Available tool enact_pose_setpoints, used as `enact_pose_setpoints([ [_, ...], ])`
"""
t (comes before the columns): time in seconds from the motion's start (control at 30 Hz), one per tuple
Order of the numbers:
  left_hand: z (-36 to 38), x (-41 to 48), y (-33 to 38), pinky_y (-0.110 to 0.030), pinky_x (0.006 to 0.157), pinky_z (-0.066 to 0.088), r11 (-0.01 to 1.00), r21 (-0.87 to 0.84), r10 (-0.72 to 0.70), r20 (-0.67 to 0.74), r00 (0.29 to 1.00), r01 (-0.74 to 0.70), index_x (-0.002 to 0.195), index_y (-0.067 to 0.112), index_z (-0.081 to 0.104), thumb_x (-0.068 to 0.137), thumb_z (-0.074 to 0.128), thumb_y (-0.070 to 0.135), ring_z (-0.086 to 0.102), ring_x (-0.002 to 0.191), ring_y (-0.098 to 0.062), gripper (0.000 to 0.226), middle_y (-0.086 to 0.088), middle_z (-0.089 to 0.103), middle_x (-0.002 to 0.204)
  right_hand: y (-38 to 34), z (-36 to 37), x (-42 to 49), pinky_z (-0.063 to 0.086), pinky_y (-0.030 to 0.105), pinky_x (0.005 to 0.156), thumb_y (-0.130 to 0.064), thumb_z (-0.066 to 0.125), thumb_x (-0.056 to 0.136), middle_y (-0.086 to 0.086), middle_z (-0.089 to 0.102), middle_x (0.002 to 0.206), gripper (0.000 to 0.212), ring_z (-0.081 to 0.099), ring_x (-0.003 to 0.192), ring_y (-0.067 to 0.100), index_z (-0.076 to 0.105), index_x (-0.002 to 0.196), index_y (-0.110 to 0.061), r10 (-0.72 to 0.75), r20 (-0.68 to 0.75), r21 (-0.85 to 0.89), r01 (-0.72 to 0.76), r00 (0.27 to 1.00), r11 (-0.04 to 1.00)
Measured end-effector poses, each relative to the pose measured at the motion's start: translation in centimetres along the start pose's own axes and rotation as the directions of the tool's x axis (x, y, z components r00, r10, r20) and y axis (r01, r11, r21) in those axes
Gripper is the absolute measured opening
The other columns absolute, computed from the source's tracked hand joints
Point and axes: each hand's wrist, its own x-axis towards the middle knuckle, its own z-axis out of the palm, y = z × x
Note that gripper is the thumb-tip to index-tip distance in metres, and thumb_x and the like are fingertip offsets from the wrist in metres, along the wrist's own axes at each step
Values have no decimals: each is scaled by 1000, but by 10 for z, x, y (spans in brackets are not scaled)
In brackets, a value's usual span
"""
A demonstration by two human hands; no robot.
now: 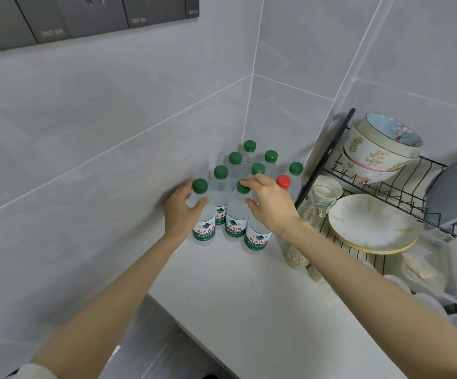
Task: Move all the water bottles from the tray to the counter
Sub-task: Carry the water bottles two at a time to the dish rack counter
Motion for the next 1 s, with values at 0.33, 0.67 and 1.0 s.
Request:
enact_pose_setpoints([
  [0.33,-7,-13,27,-34,101,42,994,69,-89,80,993,84,134,11,51,84,68,14,53,122,-25,53,-5,58,133,0,-24,-8,42,37,105,-14,59,90,5,51,141,47,49,128,24,50,135,-14,50,114,182,-70,992,981],
  [0.67,-9,-103,114,-28,102,41,996,8,94,38,995,-94,134,17,52,90,59,14,54,120,-16,44,0,55,136,17,-89,-100,38,19,96,-19,61,89,-2,57,136,44,54,122,17,55,132,-19,110,-22,376,-93,994,922],
  [1.0,18,-221,198,-11,79,44,980,-132,164,105,981,-149,134,21,51,91,58,12,60,112,-14,44,3,58,130,46,-168,-237,38,4,75,-20,63,88,-8,62,122,40,56,104,8,59,127,-21,211,-138,504,-115,968,856],
])
